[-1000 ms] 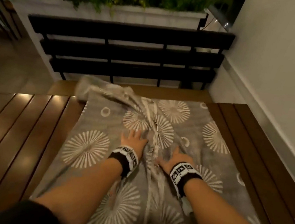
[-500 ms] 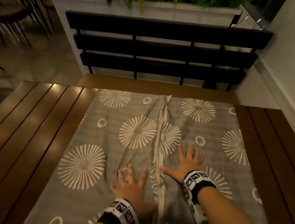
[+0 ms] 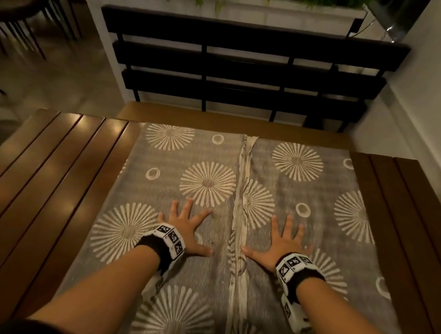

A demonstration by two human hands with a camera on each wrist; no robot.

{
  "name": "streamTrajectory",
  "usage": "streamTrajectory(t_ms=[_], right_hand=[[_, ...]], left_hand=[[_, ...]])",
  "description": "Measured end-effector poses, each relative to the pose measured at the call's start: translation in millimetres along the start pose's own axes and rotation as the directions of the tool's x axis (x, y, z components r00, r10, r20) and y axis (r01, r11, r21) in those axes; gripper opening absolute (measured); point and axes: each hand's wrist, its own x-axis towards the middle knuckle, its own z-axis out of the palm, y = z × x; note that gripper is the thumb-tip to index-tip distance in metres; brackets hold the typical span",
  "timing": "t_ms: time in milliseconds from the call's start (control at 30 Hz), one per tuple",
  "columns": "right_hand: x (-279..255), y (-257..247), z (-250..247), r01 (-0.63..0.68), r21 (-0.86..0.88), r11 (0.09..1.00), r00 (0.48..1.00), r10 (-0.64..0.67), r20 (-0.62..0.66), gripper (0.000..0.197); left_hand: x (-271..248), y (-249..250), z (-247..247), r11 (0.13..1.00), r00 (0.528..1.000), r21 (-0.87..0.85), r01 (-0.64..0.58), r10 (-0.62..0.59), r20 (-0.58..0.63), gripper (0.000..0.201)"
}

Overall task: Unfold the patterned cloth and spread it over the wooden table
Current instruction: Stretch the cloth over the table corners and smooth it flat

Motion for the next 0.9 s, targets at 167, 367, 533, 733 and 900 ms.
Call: streamTrajectory(t_ms=[167, 367, 533, 733, 900], right_hand=[[1, 1, -5, -0.017, 0.002, 1.0, 1.0, 0.017, 0.014, 0.135], [10, 1, -8, -0.01, -0.033, 0.999, 1.0, 0.011, 0.012, 0.137], [11, 0, -9, -0.024, -0.044, 0.999, 1.0, 0.025, 0.019, 0.14], [10, -6, -17, -0.062, -0.061, 0.996, 0.998, 0.063, 0.018, 0.141], [40, -26, -58, 0.003, -0.143, 0.99, 0.999, 0.004, 0.049, 0.111]], left_hand=[[-3, -1, -2, 1.0, 0.999, 0.016, -0.012, 0.011, 0.033, 0.121], [-9, 2, 2, 1.0, 0.998, -0.013, -0.007, 0.008, 0.069, 0.122], [-12, 2, 4, 1.0, 0.997, -0.017, -0.001, 0.003, 0.071, 0.121], [-14, 0, 12, 0.999, 0.999, -0.032, -0.013, 0.014, 0.043, 0.121], [-18, 5, 3, 1.0, 0.999, -0.027, -0.012, 0.013, 0.042, 0.113]])
